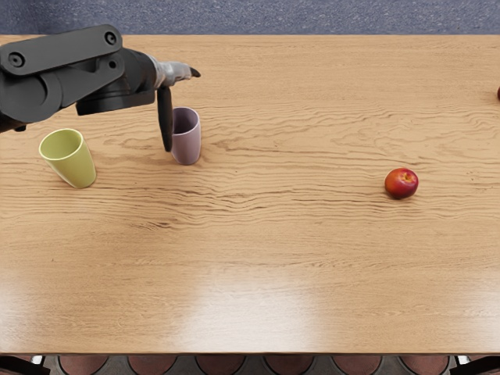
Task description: Pick up cup and place in cup with left hand
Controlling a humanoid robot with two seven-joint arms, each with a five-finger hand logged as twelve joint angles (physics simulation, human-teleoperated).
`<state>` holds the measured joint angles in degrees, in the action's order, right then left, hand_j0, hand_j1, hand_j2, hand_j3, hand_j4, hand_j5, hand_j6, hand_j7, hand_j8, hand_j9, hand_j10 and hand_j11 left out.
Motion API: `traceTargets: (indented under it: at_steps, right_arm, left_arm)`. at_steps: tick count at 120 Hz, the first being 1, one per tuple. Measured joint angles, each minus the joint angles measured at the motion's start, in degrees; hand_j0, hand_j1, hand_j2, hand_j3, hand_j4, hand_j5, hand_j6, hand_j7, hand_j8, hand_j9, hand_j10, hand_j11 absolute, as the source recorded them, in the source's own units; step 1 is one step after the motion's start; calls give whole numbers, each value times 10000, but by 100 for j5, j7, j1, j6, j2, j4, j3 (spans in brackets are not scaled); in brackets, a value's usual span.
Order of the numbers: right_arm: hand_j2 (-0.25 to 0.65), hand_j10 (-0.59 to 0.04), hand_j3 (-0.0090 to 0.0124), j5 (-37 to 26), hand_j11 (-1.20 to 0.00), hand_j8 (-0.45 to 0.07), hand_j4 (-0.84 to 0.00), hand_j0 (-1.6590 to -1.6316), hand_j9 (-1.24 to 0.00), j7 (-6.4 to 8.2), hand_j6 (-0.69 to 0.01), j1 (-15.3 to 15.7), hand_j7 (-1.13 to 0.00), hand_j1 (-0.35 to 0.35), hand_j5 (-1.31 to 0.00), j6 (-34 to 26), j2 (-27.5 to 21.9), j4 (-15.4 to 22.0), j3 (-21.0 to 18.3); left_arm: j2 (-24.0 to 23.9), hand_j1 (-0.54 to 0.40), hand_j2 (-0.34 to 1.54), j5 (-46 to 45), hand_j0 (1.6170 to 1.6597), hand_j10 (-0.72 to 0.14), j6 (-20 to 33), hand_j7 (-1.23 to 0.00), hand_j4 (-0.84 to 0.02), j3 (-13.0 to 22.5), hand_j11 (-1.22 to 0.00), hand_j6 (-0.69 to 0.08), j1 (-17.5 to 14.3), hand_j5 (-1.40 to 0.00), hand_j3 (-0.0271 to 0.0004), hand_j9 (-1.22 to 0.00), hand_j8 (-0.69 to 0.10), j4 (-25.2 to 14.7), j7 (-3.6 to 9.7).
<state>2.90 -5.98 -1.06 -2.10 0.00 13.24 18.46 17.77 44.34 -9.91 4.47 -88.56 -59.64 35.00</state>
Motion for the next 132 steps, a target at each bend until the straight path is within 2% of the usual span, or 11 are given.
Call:
traceTargets:
  at_steps: [29,95,117,132]
  right_arm:
    - [-64,-310,0,0,-404,-310,-310,-16581,-404,0,-310,0,-404,-3117,-404,1,0,0,0]
    - [-64,-310,0,0,-404,-310,-310,-16581,-404,0,-309,0,-404,-3116,-404,-1,0,-14,-3]
    - [-64,-310,0,0,-404,-310,-310,-16581,-404,0,-310,0,-404,-3117,-404,-1,0,-14,-3]
    - [-64,-310,0,0,-404,-310,-311,-16581,-404,-1,-310,0,-404,-3117,-404,0,0,-13,-3]
  left_arm:
    - [-118,3491,11,-20,16581,-21,-12,-3,-25,1,-1,-35,108,-4,0,-1,-32,289,0]
    - [-823,3491,11,19,16581,-20,-27,-2,-24,96,-1,-34,318,-4,0,-1,-30,1348,0]
    - [-849,3491,11,19,16581,-20,-28,-2,-24,158,-1,-33,367,-4,0,-1,-30,1513,0]
    - [-1063,3491,11,14,16581,-19,-25,-2,-23,251,-1,-33,357,-4,0,-1,-30,1627,0]
